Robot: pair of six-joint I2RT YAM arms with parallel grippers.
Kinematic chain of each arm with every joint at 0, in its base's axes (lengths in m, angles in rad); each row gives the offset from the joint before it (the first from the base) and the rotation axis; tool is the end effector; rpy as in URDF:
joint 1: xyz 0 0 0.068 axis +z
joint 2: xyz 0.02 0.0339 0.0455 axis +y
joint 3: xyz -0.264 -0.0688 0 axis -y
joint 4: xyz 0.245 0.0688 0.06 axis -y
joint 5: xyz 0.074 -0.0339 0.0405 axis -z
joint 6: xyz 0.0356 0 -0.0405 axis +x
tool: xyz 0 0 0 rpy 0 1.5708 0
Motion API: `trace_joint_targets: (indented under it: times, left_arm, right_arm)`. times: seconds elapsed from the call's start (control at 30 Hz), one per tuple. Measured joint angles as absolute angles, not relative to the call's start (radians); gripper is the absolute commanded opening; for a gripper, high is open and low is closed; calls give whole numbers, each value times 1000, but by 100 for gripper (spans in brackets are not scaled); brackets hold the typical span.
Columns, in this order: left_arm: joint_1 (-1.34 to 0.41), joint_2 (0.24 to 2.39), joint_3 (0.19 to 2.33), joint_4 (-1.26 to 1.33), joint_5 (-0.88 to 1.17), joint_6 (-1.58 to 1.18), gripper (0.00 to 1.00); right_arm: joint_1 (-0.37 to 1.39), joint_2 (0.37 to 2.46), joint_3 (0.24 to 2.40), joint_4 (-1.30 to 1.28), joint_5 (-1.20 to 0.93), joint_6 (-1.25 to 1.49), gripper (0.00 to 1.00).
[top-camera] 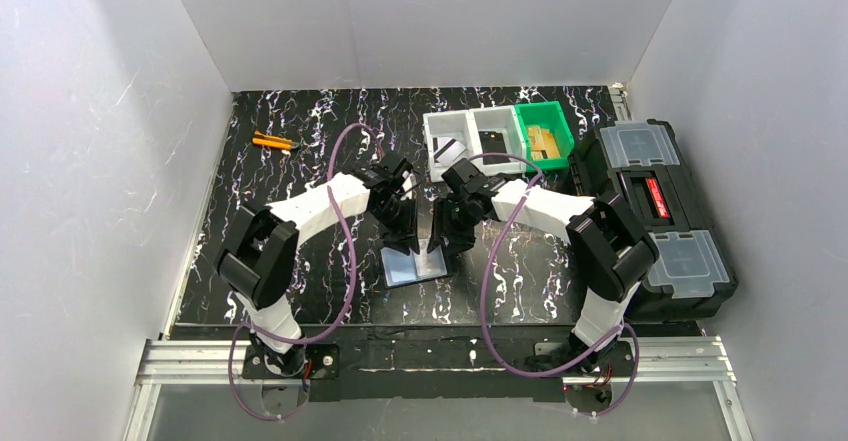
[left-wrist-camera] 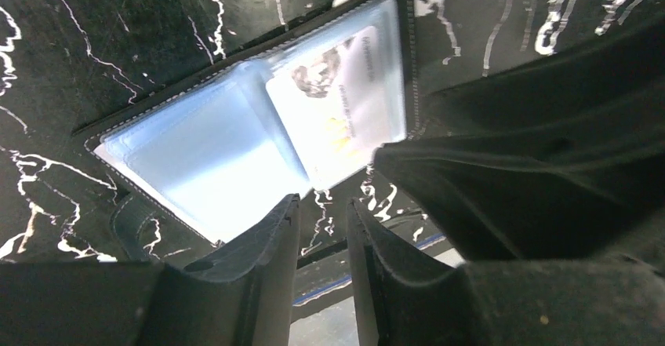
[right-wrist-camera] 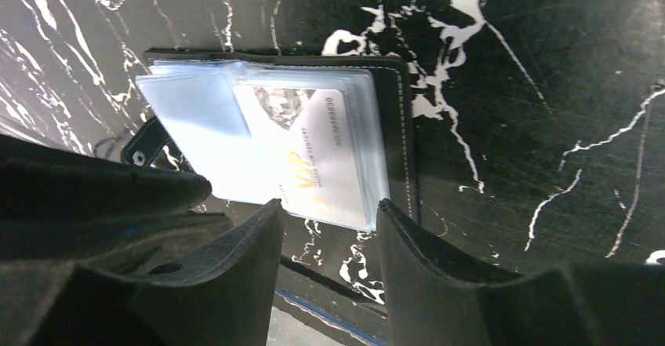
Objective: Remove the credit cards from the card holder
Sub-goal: Remove the credit card from the card holder.
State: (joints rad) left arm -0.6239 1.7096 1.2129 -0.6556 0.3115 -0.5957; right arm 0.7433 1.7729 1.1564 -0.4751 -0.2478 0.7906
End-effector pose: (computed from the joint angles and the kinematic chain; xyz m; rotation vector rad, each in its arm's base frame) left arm 0.2731 -0.2100 0.2124 0.1370 2.8864 -0.7230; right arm 0.2574 0.2484 0.1831 -0.0194 2.8739 0.7446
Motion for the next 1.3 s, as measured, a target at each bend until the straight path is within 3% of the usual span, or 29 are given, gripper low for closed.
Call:
trace_joint_targets:
  times: [1.3]
  left_arm:
    - [-591, 1700, 1099, -559, 350, -650, 28]
  right_arm:
    - [683, 1676, 1039, -450, -232, 801, 58]
